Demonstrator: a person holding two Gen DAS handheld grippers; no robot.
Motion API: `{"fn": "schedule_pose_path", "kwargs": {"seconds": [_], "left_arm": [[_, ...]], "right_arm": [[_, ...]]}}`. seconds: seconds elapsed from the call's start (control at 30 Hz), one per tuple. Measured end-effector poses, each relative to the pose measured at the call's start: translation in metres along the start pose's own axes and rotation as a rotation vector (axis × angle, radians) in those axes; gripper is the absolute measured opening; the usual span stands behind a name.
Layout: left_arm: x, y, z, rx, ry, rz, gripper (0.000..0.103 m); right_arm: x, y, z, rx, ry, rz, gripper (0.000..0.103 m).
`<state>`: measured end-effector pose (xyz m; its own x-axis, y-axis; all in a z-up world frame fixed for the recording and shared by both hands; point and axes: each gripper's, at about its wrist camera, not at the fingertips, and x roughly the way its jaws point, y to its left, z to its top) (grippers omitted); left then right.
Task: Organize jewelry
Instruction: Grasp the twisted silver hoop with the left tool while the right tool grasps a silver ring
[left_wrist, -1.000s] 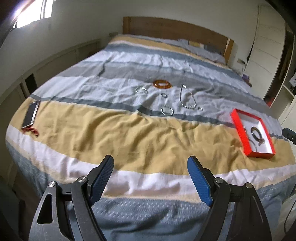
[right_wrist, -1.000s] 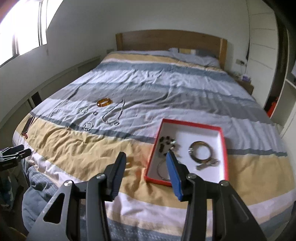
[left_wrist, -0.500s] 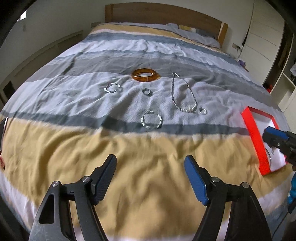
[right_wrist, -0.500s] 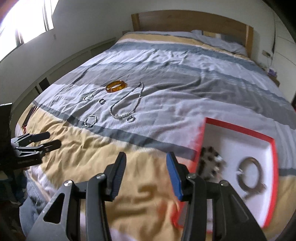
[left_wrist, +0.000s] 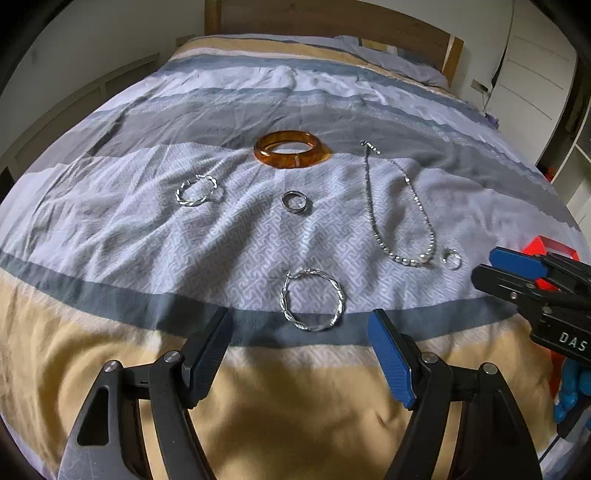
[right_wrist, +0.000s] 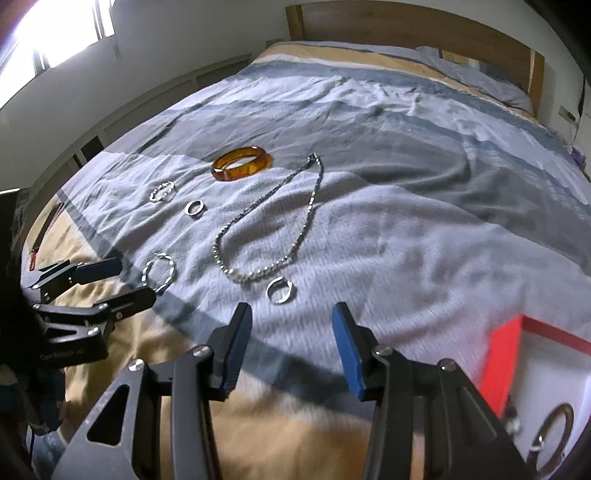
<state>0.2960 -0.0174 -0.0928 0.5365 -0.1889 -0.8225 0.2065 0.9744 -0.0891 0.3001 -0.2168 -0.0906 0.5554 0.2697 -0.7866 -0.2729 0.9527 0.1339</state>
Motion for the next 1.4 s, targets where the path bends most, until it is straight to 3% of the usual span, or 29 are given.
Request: {"fn": "schedule_pose_path", "kwargs": {"seconds": [0.23,0.33,0.67,0.77,1.07,1.4], "left_arm": [[0.017,0.002,0.001,0.011,0.013,-0.001,0.072],[0.020,0.002,0.002,0.016,0.008,-0.002,0.061],[0.024,0.000,0.002,0.043,0.003,0.020,0.050],[0.022,0.001,0.002,0.037,0.002,0.018,0.038],[0.006,0.008,0.001,-0.008,-0.004,-0.011,0.038],[-0.044,-0.012,-0.002,0.021,-0.059,-0.020,0.038]], "right_arm": [[0.022,0.006,0.004,-0.030,0.022,0.003,0.043],[0.027,0.006,0.006,-0.036,0.019,0.001,0.042],[0.035,0.011,0.003,-0.065,0.016,0.007,0.019],[0.034,0.008,0.002,-0.053,0.009,0.015,0.019],[0.011,0.012,-0.001,-0.037,-0.024,0.029,0.019],[-0.049,0.016,-0.015,-0.008,-0.084,0.019,0.019]]}}
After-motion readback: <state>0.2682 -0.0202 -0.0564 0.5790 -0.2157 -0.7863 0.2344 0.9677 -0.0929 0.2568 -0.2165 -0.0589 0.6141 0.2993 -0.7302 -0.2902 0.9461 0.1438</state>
